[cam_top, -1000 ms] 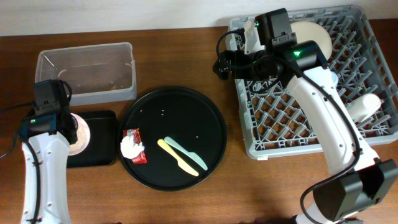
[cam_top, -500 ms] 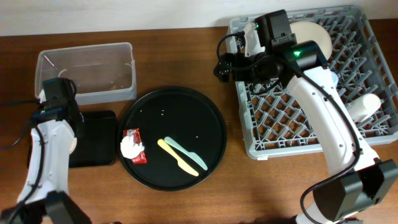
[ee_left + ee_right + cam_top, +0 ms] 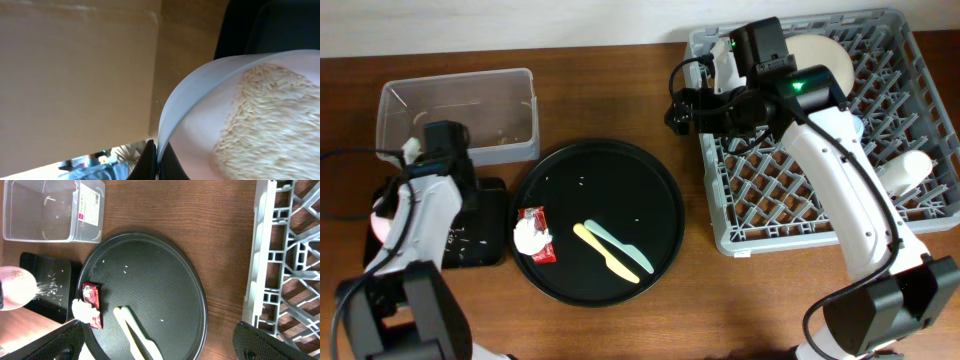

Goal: Sort waste into correct bins and load items into the dishwasher rack
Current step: 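Tip the pink bowl over the black tray to pour out the rice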

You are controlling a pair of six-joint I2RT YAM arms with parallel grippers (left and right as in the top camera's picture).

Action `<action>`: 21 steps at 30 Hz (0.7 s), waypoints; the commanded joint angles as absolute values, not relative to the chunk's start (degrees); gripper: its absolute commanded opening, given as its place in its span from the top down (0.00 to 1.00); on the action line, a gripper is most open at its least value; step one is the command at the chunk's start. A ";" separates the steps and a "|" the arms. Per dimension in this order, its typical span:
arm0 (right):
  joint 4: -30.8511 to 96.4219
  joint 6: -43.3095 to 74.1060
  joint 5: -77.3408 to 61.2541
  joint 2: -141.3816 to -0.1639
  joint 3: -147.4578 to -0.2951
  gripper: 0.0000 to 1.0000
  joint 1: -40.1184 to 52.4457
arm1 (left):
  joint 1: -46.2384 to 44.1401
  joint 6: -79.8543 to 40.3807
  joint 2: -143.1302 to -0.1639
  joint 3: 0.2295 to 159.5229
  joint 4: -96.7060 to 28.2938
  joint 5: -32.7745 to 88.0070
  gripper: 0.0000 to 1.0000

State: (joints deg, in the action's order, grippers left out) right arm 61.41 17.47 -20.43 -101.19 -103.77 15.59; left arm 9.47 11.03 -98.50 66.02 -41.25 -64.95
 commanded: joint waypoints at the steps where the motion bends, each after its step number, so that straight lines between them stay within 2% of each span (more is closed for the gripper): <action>1: 61.87 16.80 -20.75 -100.88 -104.31 0.02 15.33 | 7.46 11.25 -101.45 65.82 -40.29 -71.96 0.99; 5: 62.26 16.80 -20.75 -100.88 -104.31 0.02 15.33 | 4.54 11.25 -103.88 65.82 -39.38 -81.71 0.99; 18: 62.43 16.80 -20.75 -100.88 -104.31 0.02 15.33 | -5.30 11.27 -104.14 65.69 -39.70 -86.85 0.99; 21: 63.66 16.80 -20.75 -100.88 -104.31 0.02 15.33 | -4.54 11.27 -104.49 64.84 -39.16 -86.85 1.00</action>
